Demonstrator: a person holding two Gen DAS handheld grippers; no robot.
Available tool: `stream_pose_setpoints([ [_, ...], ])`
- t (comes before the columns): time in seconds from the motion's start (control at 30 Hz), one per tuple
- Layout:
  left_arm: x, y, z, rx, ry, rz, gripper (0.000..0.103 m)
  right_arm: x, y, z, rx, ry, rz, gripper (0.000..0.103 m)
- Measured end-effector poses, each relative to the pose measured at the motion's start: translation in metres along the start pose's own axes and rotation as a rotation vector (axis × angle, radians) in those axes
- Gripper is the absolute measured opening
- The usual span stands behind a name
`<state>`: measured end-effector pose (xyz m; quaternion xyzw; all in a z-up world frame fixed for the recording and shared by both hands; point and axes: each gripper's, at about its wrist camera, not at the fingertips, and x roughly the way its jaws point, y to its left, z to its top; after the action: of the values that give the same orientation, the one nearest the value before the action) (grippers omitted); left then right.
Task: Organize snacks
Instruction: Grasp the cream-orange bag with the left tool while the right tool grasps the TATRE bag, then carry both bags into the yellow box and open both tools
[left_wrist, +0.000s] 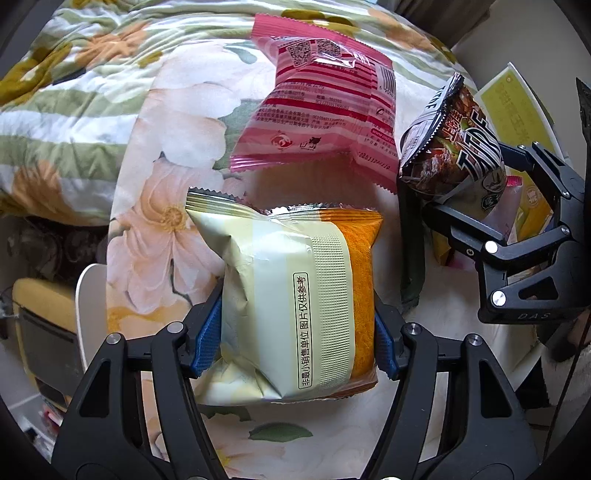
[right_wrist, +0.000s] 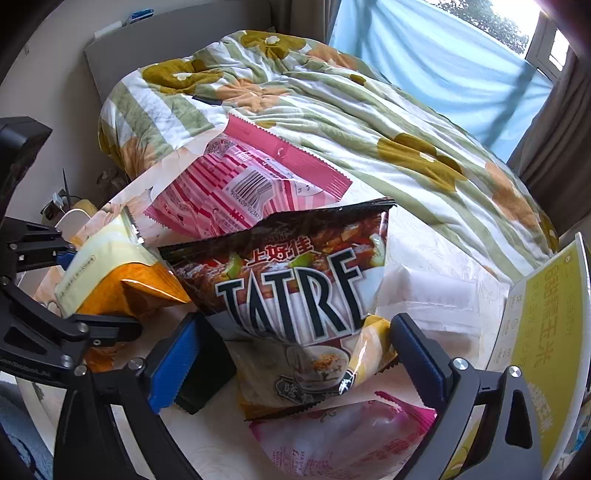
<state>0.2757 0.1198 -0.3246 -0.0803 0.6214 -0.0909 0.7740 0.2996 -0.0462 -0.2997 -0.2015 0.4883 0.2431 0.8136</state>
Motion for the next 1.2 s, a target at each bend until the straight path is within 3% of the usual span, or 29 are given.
stream_pose_setpoints([
  [0.23,-0.006,0.015,-0.012,-0.051,-0.008,0.005,0.064,0.005,0.005,0.001,-0.047,-0.002,-0.025,0.093],
  [0.5,-0.015,0.016,-0.017,-0.065,-0.034,-0.023,0.063,0.002,0.010,-0.001,-0.089,-0.008,-0.063,0.078],
  [0.7,-0.032,0.011,-0.014,-0.055,-0.074,-0.036,0.062,-0.011,0.009,-0.001,-0.031,-0.033,-0.054,0.072],
  [1.0,-0.085,-0.009,-0.004,-0.048,-0.174,-0.016,0.062,-0.068,0.001,0.014,0.110,-0.148,0.027,0.072],
  [1.2,-0.124,-0.038,0.007,-0.046,-0.257,-0.008,0.062,-0.130,-0.010,0.020,0.180,-0.242,0.060,0.072],
])
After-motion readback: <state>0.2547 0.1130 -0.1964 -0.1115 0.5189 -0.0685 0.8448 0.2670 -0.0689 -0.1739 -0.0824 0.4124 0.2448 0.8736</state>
